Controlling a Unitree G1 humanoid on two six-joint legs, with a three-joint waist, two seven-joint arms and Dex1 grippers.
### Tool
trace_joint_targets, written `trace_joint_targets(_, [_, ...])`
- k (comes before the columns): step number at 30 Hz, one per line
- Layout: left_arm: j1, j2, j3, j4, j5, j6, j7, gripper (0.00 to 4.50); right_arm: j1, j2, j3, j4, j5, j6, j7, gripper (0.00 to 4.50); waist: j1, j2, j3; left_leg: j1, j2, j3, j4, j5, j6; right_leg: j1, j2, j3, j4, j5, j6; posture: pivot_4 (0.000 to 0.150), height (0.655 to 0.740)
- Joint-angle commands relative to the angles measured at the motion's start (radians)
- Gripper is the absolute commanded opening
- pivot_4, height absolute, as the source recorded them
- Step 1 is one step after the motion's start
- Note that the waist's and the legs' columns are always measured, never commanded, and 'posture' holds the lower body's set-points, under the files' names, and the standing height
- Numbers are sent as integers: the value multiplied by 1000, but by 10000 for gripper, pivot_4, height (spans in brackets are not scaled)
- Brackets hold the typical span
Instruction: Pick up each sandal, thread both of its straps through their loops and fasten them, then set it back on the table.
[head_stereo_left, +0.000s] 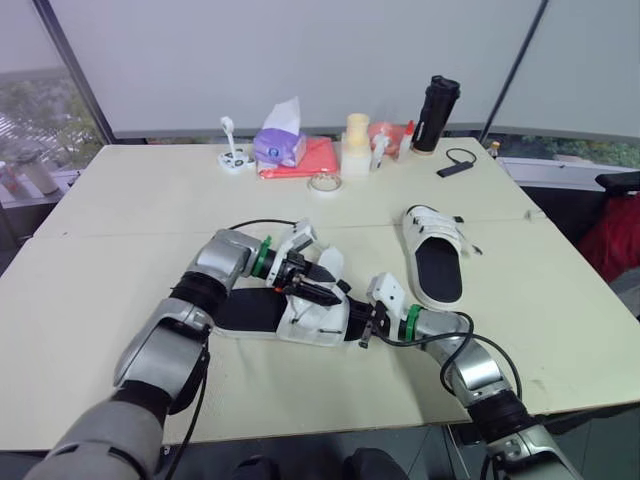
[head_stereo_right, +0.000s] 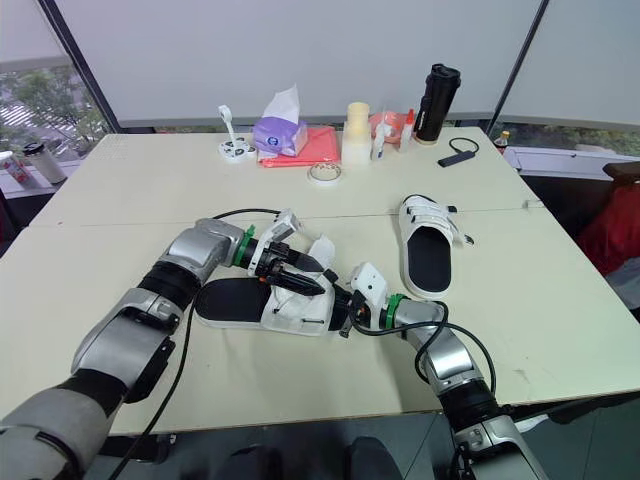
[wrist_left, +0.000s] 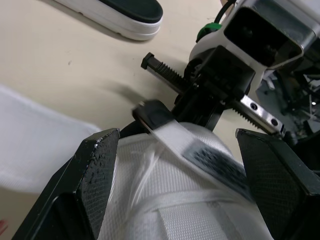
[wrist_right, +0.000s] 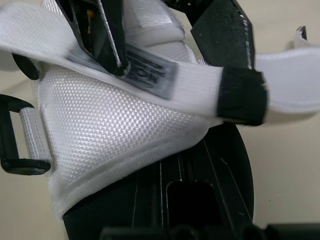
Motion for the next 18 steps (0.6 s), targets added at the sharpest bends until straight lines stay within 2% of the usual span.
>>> trace_joint_targets(1, [-39, -36, 26, 43, -1, 29, -26, 38603, 39, 10, 43, 79, -67, 41, -40, 0, 1, 0, 0, 0, 0, 0, 0, 0, 0, 0, 0, 0, 0, 0, 0, 1500, 7400])
trace_joint_targets(5, [-61, -57, 44, 94, 16, 23, -23, 38603, 41, 12, 42, 78, -68, 41, -44, 0, 2, -1, -1, 0, 0, 0, 0, 0, 0, 0, 1, 0, 0, 0, 0, 1500, 7400])
trace_joint_targets(6, [-63, -59, 44, 101, 23, 14, -26, 34780, 41, 12, 41, 79, -68, 40, -46, 0, 2, -1, -1, 0, 0, 0, 0, 0, 0, 0, 1, 0, 0, 0, 1, 1500, 7400])
trace_joint_targets(7, [-65, -61, 46, 106, 27, 9, -29, 33580, 41, 14, 41, 80, -68, 40, -47, 0, 3, -2, -1, 0, 0, 0, 0, 0, 0, 0, 1, 0, 0, 0, 1, 1500, 7400])
trace_joint_targets(8, [-67, -63, 47, 108, 31, 3, -33, 30581, 41, 15, 41, 81, -68, 39, -49, 0, 3, -3, -2, 0, 0, 0, 0, 0, 0, 0, 1, 0, 0, 0, 1, 1500, 7400])
trace_joint_targets(10, [-67, -67, 46, 106, 42, -19, -36, 21210, 41, 16, 41, 82, -67, 38, -52, 0, 3, -3, -2, 0, 0, 0, 0, 0, 0, 0, 1, 0, 0, 0, 1, 1500, 7400])
trace_joint_targets(12, [-64, -68, 42, 99, 56, -43, -42, 9969, 40, 18, 40, 84, -67, 38, -54, 0, 2, -3, -2, 0, 0, 0, 0, 0, 0, 0, 1, 0, 0, 0, 1, 1500, 7400])
trace_joint_targets(14, [-62, -69, 44, 95, 63, -56, -43, 1355, 38, 20, 39, 86, -66, 37, -55, 0, 2, -3, -2, 0, 1, 0, 0, 0, 0, 0, 1, 0, 0, 0, 1, 1500, 7400])
trace_joint_targets(18, [-64, -70, 64, 92, 60, -62, -34, 612, 35, 22, 38, 92, -66, 37, -56, 0, 2, -3, -2, 0, 1, 0, 0, 0, 0, 0, 1, 0, 1, 0, 1, 1500, 7400])
